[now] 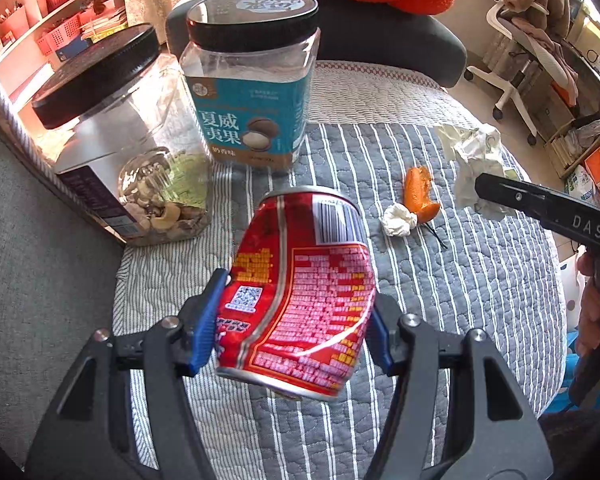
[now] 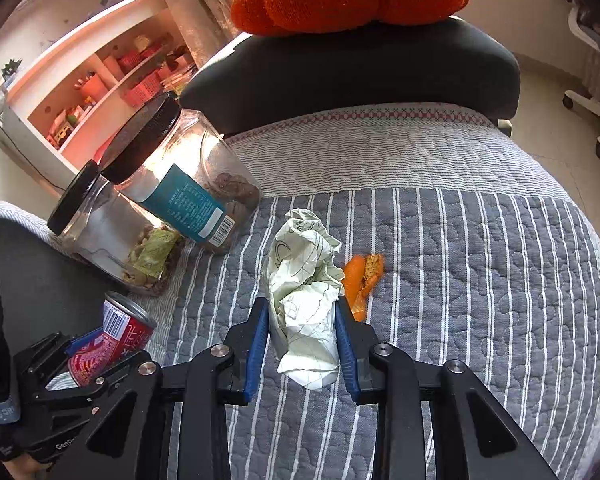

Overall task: Collect trash
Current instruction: 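Hold the red can in the left tool while the right tool grasps the crumpled paper, then carry the red can and crumpled paper over the white bucket with both tools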

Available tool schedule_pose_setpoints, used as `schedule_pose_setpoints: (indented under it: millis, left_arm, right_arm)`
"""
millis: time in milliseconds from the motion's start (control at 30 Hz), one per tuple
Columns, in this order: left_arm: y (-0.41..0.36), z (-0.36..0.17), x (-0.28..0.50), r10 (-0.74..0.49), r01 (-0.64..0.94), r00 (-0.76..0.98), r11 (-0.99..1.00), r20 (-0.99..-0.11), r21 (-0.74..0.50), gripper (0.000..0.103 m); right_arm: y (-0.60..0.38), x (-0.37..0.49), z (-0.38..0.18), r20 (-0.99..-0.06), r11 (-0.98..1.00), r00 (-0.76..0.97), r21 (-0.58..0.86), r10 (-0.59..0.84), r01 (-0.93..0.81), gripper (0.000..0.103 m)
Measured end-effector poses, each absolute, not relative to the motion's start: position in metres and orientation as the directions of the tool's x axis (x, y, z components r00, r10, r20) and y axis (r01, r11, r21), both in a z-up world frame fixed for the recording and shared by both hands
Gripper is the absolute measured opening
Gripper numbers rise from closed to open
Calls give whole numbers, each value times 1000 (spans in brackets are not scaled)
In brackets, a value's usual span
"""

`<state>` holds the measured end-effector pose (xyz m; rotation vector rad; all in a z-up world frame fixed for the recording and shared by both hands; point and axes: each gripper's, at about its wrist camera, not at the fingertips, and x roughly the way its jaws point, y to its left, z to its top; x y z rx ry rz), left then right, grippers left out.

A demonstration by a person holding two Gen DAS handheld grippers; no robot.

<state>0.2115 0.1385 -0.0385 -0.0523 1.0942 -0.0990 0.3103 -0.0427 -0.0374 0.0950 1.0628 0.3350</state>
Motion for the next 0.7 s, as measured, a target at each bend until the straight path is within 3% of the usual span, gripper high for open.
schedule_pose_setpoints:
  millis: [367, 700]
  left_arm:
    - [50, -6, 179, -165, 184, 489, 979, -857, -83, 63]
    - [-44, 4, 145, -261, 317, 493, 942, -830, -108, 63]
  right_arm:
    - [-177, 222, 21, -838, 982, 514, 177, 183, -60, 33]
    - [-291, 155, 18, -847, 971, 515, 213, 129, 106, 33]
